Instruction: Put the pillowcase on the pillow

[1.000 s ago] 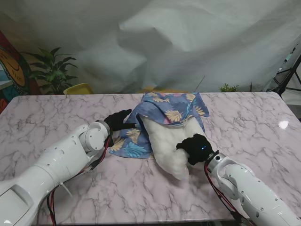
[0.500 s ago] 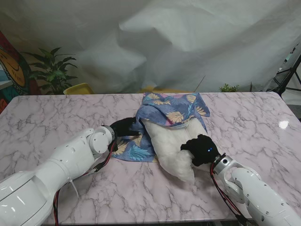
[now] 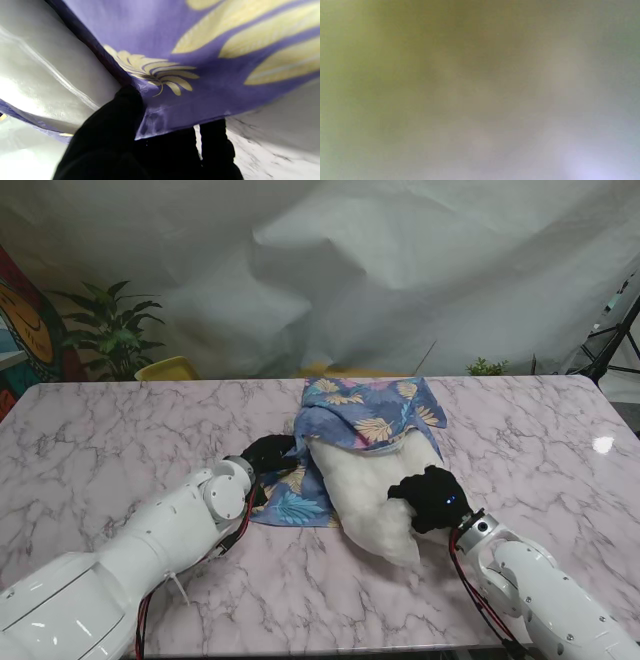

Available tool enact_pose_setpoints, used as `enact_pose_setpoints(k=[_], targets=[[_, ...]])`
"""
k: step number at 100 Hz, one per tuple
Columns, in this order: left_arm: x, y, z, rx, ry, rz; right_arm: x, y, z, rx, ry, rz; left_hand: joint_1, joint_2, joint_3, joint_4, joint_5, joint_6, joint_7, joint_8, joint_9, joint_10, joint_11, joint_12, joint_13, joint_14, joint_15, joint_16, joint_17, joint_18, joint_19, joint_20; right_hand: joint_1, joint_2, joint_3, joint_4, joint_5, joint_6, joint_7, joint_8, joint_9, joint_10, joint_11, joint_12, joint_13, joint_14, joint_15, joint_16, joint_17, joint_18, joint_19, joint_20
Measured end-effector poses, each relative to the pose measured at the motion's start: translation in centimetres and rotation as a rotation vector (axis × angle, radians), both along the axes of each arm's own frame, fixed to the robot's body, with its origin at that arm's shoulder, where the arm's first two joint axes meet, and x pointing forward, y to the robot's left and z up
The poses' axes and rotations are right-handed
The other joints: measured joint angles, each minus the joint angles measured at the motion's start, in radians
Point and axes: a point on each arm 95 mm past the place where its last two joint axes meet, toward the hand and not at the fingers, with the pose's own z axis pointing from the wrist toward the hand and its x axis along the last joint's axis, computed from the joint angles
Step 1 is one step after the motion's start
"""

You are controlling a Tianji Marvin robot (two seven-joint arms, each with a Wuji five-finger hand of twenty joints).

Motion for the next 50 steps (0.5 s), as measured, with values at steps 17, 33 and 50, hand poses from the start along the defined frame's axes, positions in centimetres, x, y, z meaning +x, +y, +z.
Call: enact_pose_setpoints(k=[17, 33, 50], targets=[[-0.2, -0.1, -0.5, 0.008, -0.021, 0.012, 0.0, 0.0, 0.0, 0.007, -0.008, -0.007, -0.104, -0.006, 0.065, -0.059, 0.113, -0.056, 0.287, 0.038, -0.148, 0.015, -0.043, 0.006, -0.105, 0.019, -0.095, -0.033, -0.035, -0.01, 0.048, 0.061, 0.0, 0.0, 0.0, 0.0, 0.0, 0.0, 0.006, 0.002, 0.0, 0.0, 0.0, 0.006, 0.0, 0.0, 0.0, 0.001, 0.0, -0.001, 0.001, 0.0], [-0.2, -0.9, 0.3, -0.024, 0.028, -0.032, -0.1, 0.0, 0.2, 0.034, -0.024, -0.021, 0.155, 0.221, -0.426, -0.045, -0.087, -0.02, 0.429, 0.271, -0.206, 0.158, -0.545, -0.65, -0.2, 0.138, -0.493, -0.429, -0.023, 0.045, -0.065, -0.02, 0.011, 0.0, 0.0, 0.0, 0.0, -0.001, 0.013, 0.004, 0.0, 0.0, 0.003, 0.007, 0.0, 0.0, 0.0, 0.008, 0.0, -0.001, 0.001, 0.0], [-0.2, -1.0, 0.6, -0.088, -0.018, -0.002, 0.0, 0.6, 0.1, 0.074, -0.046, -0.039, 0.178, 0.243, -0.45, -0.037, -0.145, 0.008, 0.447, 0.462, 0.246, 0.077, -0.355, -0.721, 0.151, 0.187, -0.657, -0.656, 0.3, 0.115, -0.065, -0.2, 0.011, 0.022, -0.006, 0.0, 0.0, -0.001, 0.014, 0.023, -0.002, 0.01, 0.024, 0.03, 0.012, 0.0, 0.0, 0.016, 0.014, 0.0, 0.014, 0.001]])
